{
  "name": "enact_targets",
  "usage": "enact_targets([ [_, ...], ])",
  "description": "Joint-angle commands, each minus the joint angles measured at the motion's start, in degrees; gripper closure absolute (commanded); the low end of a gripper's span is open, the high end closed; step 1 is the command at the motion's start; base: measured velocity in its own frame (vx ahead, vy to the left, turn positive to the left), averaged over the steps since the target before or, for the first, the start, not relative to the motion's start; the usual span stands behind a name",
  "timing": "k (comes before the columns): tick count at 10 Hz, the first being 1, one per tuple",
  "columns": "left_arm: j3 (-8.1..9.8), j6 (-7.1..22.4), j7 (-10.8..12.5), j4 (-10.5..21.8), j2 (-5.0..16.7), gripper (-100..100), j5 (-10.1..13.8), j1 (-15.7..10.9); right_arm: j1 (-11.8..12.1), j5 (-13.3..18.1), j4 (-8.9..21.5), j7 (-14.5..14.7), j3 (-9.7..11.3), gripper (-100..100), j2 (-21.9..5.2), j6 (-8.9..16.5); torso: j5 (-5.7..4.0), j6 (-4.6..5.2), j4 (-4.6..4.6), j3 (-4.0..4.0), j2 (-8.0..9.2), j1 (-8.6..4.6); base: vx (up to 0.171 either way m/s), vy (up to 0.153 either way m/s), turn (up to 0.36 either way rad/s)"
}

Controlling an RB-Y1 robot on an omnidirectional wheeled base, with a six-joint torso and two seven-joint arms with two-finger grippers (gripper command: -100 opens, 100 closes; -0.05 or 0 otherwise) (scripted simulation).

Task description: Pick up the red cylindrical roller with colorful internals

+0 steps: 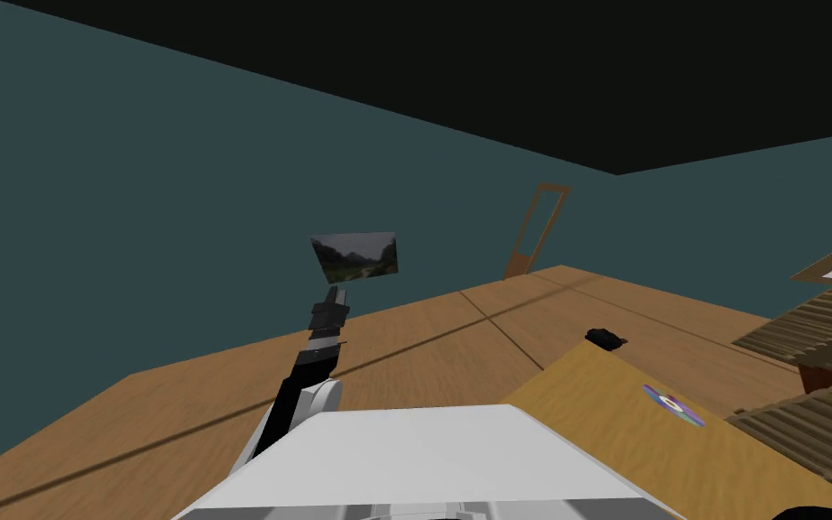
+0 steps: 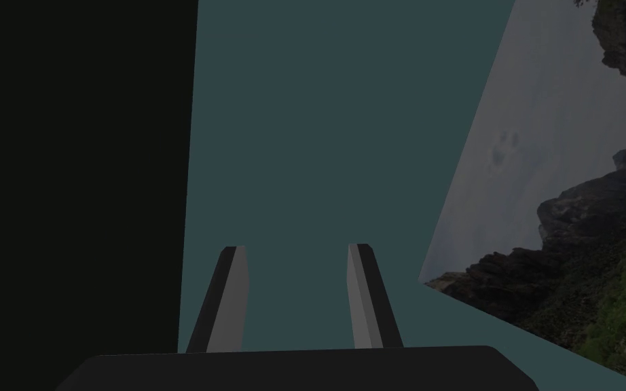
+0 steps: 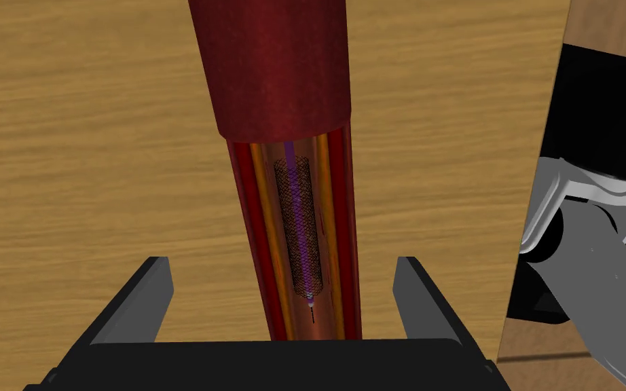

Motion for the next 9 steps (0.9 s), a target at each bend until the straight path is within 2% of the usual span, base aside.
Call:
enact_targets([
  [1, 0.00, 0.00, 0.00, 0.00, 0.00, 0, 0.00, 0.00, -1.11, 0.82, -0.03, -1.93, 0.80, -100, 0.86, 1.39, 0.00, 0.00, 0.00, 0.00, 0.00, 0.00, -0.091, -0.016, 0.119],
  [3, 0.00, 0.00, 0.00, 0.00, 0.00, 0, 0.00, 0.00, -2.47, 1.67, 0.50, -3.51, 1.54, -100, 2.08, 2.54, -0.01, 0.03, 0.04, 0.11, 0.18, -0.07, -0.088, -0.036, 0.110],
  [4, 0.00, 0.00, 0.00, 0.00, 0.00, 0, 0.00, 0.00, -1.73, 1.40, -0.39, -3.20, 1.41, -100, 1.49, 2.51, -0.02, 0.02, 0.04, 0.10, 0.16, -0.08, -0.033, -0.013, 0.025],
  [5, 0.01, 0.00, 0.00, 0.00, 0.00, 0, 0.00, 0.01, -1.82, 1.45, -0.35, -3.39, 1.46, 100, 1.57, 2.66, 0.00, 0.05, 0.01, 0.03, 0.03, -0.01, -0.007, -0.001, -0.009],
  [9, 0.00, 0.00, 0.00, 0.00, 0.00, 0, 0.00, 0.01, -1.81, 1.48, -0.41, -3.32, 1.50, 100, 1.61, 2.58, 0.03, 0.05, -0.03, -0.07, -0.14, -0.02, 0.000, 0.000, 0.000],
])
